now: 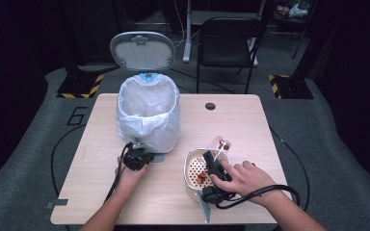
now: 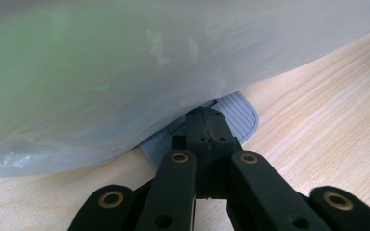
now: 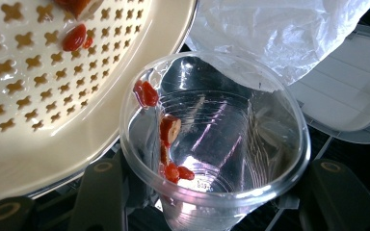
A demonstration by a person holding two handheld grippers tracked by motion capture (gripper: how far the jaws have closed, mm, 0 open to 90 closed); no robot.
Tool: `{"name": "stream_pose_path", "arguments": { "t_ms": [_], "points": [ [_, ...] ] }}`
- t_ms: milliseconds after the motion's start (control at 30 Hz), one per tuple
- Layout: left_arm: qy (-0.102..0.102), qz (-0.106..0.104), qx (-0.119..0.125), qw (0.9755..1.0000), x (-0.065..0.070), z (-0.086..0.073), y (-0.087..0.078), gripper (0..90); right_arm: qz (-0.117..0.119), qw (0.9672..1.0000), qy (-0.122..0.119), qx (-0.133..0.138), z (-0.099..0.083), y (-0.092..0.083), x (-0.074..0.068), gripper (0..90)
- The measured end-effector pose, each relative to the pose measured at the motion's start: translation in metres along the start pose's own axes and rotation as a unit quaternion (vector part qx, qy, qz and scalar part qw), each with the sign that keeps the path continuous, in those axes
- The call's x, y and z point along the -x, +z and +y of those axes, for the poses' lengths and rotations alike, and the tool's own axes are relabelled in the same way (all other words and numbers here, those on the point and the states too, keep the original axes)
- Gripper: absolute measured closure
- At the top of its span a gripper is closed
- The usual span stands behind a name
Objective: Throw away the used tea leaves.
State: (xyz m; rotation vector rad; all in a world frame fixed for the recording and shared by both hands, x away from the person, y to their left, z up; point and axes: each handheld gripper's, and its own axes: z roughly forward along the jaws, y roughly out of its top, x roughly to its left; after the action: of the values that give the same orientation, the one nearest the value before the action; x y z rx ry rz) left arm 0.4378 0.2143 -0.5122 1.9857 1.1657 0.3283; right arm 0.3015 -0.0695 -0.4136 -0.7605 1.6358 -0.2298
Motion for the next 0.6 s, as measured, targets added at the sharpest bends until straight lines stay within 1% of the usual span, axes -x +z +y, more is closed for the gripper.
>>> {"name": "stream_pose_path", "arguments": {
  "t_ms": [100, 200, 233, 267, 300, 367, 433, 467, 500, 533, 567, 600],
  "points": [
    [0.0, 0.0, 0.0, 1.0, -0.0001, 0.0, 0.0, 90.0, 0.001, 1.0, 0.003, -0.002, 0.0, 0.0, -0.0004, 45.9],
    [0.0, 0.001, 0.0, 1.0, 0.0001, 0.0, 0.0001, 90.0, -0.002, 1.0, -0.001, 0.0, 0.0002, 0.0003, 0.0004, 45.9],
    [-0.001, 0.0, 0.0, 1.0, 0.0, 0.0, 0.0, 90.0, -0.004, 1.0, 0.005, -0.003, 0.0001, -0.0002, 0.0005, 45.9],
    [-0.001, 0.0, 0.0, 1.0, 0.0, 0.0, 0.0, 90.0, -0.004, 1.0, 0.005, -0.002, 0.0002, -0.0003, 0.0008, 46.0],
    [0.0, 0.0, 0.0, 1.0, -0.0001, 0.0, -0.0001, 90.0, -0.003, 1.0, 0.0, 0.002, 0.0005, 0.0, 0.0016, 46.0],
    [0.0, 0.0, -0.001, 1.0, -0.0001, 0.0, -0.0001, 90.0, -0.003, 1.0, -0.001, 0.005, 0.0006, 0.0002, 0.0019, 46.0],
    [0.0, 0.001, 0.0, 1.0, 0.0, 0.0, 0.0, 90.0, -0.003, 1.0, 0.001, 0.006, 0.0008, 0.0003, 0.0019, 46.0],
    [0.0, 0.0, 0.0, 1.0, -0.0001, 0.0, 0.0, 90.0, -0.005, 1.0, 0.008, 0.002, 0.0006, -0.0004, 0.0013, 46.0],
    [0.041, -0.002, -0.035, 0.9985, -0.0067, 0.0015, -0.004, 90.0, -0.009, 0.9999, 0.014, -0.004, 0.0006, -0.001, 0.0002, 45.9],
    [0.012, 0.004, -0.012, 0.9998, -0.0021, 0.0003, -0.0016, 90.0, -0.005, 1.0, 0.003, 0.003, 0.0008, 0.0003, 0.0012, 46.0],
    [0.012, 0.004, -0.012, 0.9998, -0.0021, 0.0003, -0.0016, 90.0, -0.004, 1.0, 0.003, 0.005, 0.0007, 0.0003, 0.0013, 46.0],
    [0.04, -0.001, -0.034, 0.9986, -0.0065, 0.0014, -0.004, 90.0, -0.004, 1.0, 0.003, 0.005, 0.0007, 0.0003, 0.0013, 46.0]
  ]
}}
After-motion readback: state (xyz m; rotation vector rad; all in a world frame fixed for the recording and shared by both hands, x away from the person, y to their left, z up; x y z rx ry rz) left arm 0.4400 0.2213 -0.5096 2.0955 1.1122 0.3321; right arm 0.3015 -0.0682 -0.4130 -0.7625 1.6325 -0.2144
